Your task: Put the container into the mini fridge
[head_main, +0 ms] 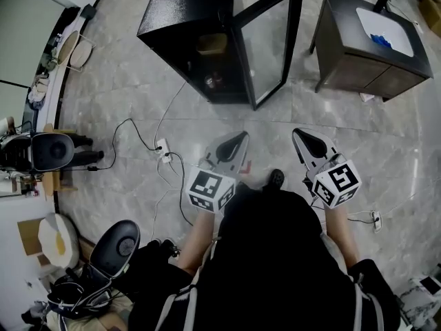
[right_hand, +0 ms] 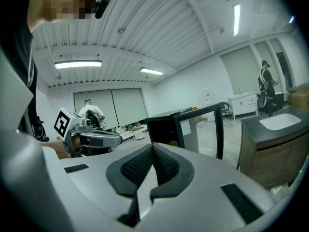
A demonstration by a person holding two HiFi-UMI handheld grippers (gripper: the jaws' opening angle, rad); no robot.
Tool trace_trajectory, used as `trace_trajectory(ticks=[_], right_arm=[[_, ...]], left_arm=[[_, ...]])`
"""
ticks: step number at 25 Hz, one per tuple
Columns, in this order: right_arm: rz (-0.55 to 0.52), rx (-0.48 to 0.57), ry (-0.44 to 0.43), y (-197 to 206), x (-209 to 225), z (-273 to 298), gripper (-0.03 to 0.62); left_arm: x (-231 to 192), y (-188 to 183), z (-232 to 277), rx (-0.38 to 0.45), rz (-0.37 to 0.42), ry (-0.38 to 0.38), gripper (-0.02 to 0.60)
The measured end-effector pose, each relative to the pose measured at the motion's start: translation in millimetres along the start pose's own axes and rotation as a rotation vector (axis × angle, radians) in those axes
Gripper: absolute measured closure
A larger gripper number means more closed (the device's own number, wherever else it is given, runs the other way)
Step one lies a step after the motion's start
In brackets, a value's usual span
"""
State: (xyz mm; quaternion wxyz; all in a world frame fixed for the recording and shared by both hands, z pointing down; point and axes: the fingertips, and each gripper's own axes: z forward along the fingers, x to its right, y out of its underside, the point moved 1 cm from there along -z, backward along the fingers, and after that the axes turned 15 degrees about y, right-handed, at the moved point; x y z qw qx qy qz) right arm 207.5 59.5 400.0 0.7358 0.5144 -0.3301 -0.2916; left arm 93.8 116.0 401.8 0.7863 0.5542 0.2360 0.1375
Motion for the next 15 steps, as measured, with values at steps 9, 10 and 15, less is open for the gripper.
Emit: trace_trajectory(ticks=[9, 10, 15], right_arm=[[-0.009, -0.003, 0.005, 0, 0, -8, 0.577], [-0.012, -0.004, 0.004, 0, -1, -8, 0.576], [-0.012, -0.011, 0.001, 7, 1, -11, 0.576]], left_arm=[[4, 6, 2, -0.01, -0.022, 0.014, 0.549], [4, 7, 2, -0.009, -0.024, 0.014, 0.549], [6, 9, 0, -0.002, -0.033, 0.006, 0.549]])
